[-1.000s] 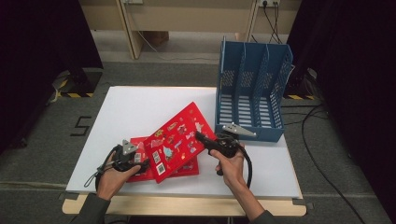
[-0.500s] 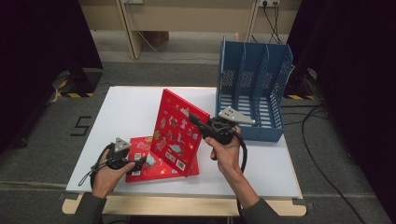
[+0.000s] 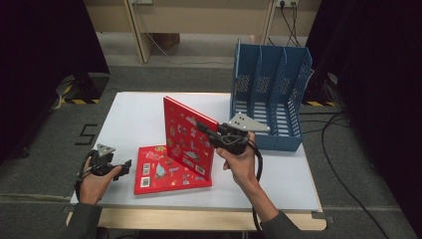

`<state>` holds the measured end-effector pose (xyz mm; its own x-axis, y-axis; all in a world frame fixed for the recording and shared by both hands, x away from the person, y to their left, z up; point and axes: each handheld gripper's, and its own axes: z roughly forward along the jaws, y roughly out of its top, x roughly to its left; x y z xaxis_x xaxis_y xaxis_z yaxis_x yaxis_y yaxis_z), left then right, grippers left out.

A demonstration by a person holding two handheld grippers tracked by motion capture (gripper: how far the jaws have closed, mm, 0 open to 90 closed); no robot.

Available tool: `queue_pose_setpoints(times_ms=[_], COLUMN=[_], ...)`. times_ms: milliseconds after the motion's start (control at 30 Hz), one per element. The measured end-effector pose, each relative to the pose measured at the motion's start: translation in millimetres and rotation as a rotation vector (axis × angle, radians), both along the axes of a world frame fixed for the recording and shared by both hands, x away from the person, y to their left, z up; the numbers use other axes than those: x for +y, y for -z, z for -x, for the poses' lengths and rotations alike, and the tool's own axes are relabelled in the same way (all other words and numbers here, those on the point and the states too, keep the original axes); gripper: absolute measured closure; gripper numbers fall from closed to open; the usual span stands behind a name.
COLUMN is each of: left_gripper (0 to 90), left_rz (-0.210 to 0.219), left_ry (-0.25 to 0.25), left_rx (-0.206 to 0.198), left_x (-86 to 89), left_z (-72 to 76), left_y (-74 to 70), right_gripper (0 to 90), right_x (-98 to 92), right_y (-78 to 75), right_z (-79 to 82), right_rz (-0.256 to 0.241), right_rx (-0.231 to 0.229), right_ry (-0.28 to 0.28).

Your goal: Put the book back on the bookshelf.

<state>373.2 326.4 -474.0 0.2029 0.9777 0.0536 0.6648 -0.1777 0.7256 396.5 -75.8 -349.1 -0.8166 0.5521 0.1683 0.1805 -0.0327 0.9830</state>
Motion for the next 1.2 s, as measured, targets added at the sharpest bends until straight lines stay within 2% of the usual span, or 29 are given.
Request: queue_pose_setpoints(times_ms=[67,300,367,400,467,533,567,600,733,800,867,933,1033,1133,1200], left_gripper=[18.8,18.6,17.6,17.4,16.3,15.1,14.6,14.3,14.2,14.2,14.2,14.2,14.2,14.2,14.2], left_rz=[-0.013,-0.041,-0.028,-0.025,-0.011,0.023,0.051,0.061,0.051,0.053,0.052,0.053,0.052,0.051,0.051], left_ry=[0.003,0.022,0.017,0.019,0.012,0.001,-0.001,0.004,-0.002,-0.001,-0.002,-0.002,-0.003,-0.002,-0.003], left_rx=[0.016,0.068,0.073,0.075,0.077,0.089,0.094,0.090,0.091,0.092,0.093,0.093,0.094,0.095,0.094], left_x=[1.3,2.2,3.4,4.1,5.7,9.4,11.9,13.2,11.9,12.1,12.0,12.0,11.9,11.9,11.9], left_z=[-1.1,-4.3,-4.6,-4.9,-5.5,-6.4,-6.8,-6.6,-6.4,-6.5,-6.6,-6.6,-6.6,-6.7,-6.7], left_y=[4.9,15.9,17.3,17.5,18.5,20.1,21.2,21.8,21.7,21.7,21.6,21.7,21.6,21.5,21.6], right_gripper=[78.5,76.1,75.6,75.5,74.9,73.5,73.1,73.1,72.3,72.2,71.8,71.7,71.3,71.2,71.2], right_x=[1.6,4.1,4.3,4.7,5.6,7.4,8.7,10.0,13.1,13.8,15.7,17.3,20.5,23.3,24.7], right_y=[-0.1,9.9,14.2,16.3,21.2,27.3,30.4,33.4,46.8,50.5,55.5,58.2,63.0,67.8,71.6], right_z=[3.4,9.9,10.6,11.8,11.7,12.7,13.0,13.7,13.5,13.7,13.5,13.0,12.9,12.3,12.3], right_rz=[0.013,0.043,0.054,0.062,0.078,0.084,0.097,0.111,0.116,0.124,0.115,0.125,0.121,0.130,0.133], right_rx=[-0.020,-0.010,-0.009,0.007,-0.007,0.003,-0.006,-0.009,0.006,-0.008,0.003,-0.004,0.014,-0.003,0.007], right_ry=[-0.007,-0.023,-0.021,-0.026,-0.032,-0.032,-0.031,-0.029,-0.031,-0.028,-0.028,-0.030,-0.032,-0.037,-0.037])
